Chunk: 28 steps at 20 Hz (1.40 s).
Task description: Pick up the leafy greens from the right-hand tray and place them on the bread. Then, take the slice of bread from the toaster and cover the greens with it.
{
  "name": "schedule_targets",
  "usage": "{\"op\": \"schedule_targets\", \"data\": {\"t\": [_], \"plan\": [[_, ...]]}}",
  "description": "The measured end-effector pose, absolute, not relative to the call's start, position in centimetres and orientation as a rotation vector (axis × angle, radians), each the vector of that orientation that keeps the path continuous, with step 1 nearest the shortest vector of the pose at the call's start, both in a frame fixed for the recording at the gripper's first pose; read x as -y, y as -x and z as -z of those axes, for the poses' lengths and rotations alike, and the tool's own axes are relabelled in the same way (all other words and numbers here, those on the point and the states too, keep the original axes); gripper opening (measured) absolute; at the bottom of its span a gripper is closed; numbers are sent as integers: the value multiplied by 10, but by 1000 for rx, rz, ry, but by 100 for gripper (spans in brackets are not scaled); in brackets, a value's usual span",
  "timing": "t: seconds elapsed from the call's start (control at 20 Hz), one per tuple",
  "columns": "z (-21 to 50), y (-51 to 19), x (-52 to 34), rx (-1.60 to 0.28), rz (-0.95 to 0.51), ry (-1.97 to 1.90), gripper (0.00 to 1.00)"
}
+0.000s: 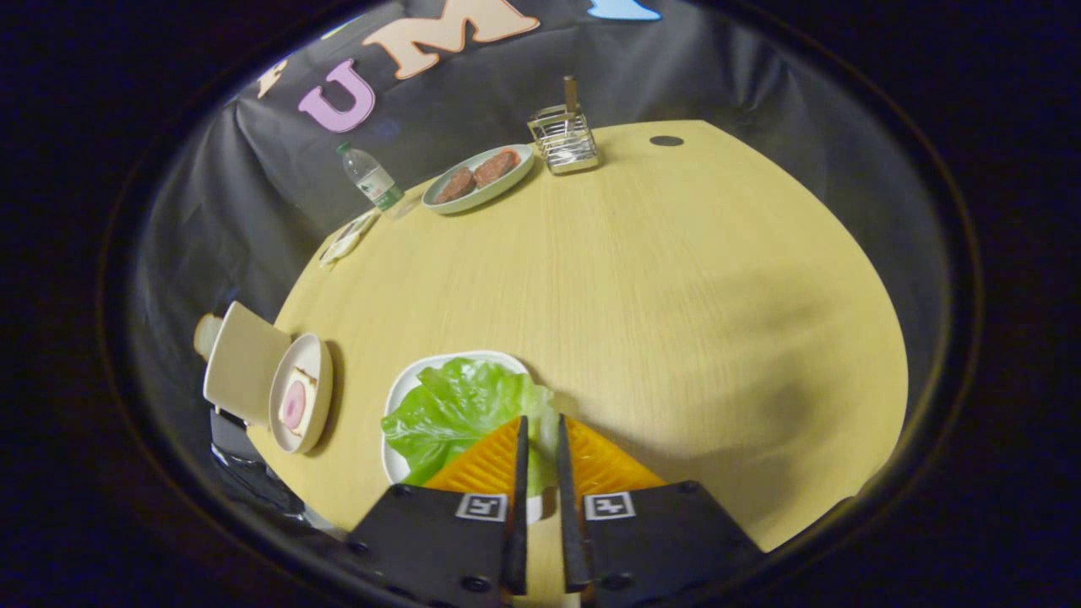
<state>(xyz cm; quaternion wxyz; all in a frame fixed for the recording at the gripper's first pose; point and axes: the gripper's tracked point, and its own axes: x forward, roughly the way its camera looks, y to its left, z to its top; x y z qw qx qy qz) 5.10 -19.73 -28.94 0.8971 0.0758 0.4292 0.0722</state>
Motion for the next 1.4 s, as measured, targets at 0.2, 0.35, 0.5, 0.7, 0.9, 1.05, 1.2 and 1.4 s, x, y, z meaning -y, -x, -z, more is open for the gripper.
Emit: {"op": "schedule_targets", "data": {"t": [0.2, 0.35, 0.5, 0.7, 0.9, 1.05, 1.2, 1.4], "plan": [[278, -51, 192, -857, -162, -130, 7], [257, -43, 182, -818, -205, -94, 7], [231, -36, 170, -783, -233, -88, 7], [189, -29, 136, -723, -289, -134, 7], [164, -19, 91, -710, -366, -193, 7], [149, -14, 51, -691, -422, -235, 7], [142, -8, 7, -678, -461, -268, 7], [149, 0, -55, -696, -508, -300, 7]]}}
